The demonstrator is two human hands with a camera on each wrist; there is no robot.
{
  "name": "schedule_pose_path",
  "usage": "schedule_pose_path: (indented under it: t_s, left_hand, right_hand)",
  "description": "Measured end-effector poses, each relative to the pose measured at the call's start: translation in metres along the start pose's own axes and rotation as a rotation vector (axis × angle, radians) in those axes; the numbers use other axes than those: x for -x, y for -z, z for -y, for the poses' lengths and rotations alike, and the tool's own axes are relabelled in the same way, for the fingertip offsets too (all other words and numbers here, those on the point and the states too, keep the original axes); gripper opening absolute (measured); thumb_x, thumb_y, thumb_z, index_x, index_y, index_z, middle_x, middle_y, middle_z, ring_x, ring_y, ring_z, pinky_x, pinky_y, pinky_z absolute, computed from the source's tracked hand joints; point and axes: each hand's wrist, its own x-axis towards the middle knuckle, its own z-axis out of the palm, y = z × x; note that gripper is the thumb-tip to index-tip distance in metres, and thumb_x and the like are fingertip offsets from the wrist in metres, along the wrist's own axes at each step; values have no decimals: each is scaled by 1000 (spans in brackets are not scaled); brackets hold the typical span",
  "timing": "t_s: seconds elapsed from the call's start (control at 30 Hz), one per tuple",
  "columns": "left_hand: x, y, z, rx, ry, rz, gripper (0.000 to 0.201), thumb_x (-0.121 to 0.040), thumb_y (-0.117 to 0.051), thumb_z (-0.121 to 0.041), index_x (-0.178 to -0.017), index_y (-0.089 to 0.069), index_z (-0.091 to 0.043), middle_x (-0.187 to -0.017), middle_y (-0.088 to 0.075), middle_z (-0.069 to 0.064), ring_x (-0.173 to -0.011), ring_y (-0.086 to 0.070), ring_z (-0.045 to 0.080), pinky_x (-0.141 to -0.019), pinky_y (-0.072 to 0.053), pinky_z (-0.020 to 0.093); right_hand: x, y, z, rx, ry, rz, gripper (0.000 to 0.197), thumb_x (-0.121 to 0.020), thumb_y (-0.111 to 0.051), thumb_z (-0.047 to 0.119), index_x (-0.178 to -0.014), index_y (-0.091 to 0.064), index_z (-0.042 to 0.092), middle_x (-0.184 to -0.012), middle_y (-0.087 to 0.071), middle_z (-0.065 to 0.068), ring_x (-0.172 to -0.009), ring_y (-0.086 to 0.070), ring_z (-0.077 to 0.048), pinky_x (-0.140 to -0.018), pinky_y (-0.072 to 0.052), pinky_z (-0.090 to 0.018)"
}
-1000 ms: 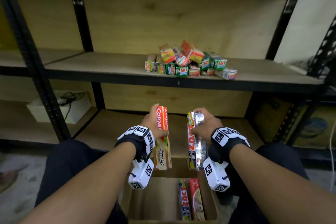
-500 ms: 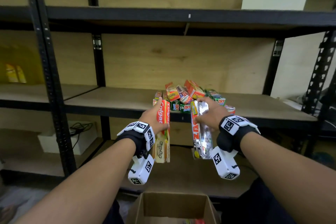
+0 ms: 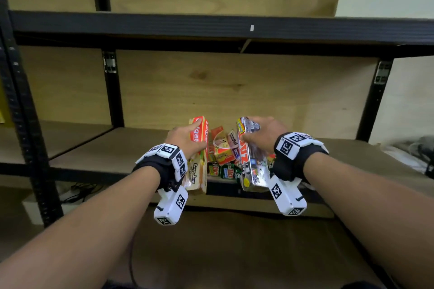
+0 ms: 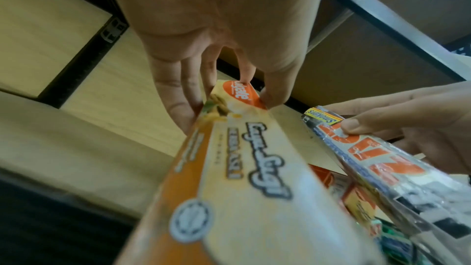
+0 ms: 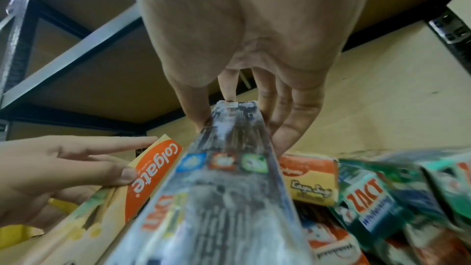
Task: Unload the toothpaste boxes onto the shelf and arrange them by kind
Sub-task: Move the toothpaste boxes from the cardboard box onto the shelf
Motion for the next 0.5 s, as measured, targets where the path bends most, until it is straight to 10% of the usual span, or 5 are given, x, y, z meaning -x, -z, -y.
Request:
schedule_pose_path:
  t_s: [0.1, 0.23, 0.33, 0.5]
  left_hand:
    - [-30, -3, 2, 63, 45, -4, 70, -86, -70, -32, -147, -37, -34, -107, -71, 6, -54, -55, 4, -42, -42, 12]
    - [-66, -6, 6, 35, 84, 28, 67, -86, -68, -42, -146, -39, -36, -118, -67, 0, -62, -60, 6, -50, -50, 13]
    - [-91, -9, 8, 9, 120, 42, 65, -83, -68, -49, -142, -44, -39, -132, -60, -4, -95, -66, 15, -77, -54, 23]
    - [-125, -25, 21, 12, 151, 114, 63, -77, -67, -59, -136, -52, -43, -133, -60, -7, -101, -65, 17, -83, -52, 25]
  right_hand:
    - [-31, -1, 8, 47, 15, 9, 63, -87, -65, 49, -144, -41, 39, -69, -65, 5, -53, -58, -9, -47, -46, -21]
    - [-68, -5, 18, 82, 55, 0, 49, -88, -65, 43, -134, -58, 31, -133, -61, 2, -104, -64, -19, -78, -49, -22]
    - [-92, -9, 20, 97, 51, 25, 42, -86, -66, 45, -124, -67, 27, -131, -62, 4, -111, -62, -18, -81, -47, -19]
    - [-128, -20, 19, 186, 27, 136, 41, -88, -60, 54, -116, -71, 26, -120, -68, 2, -102, -64, -22, -88, -52, -29]
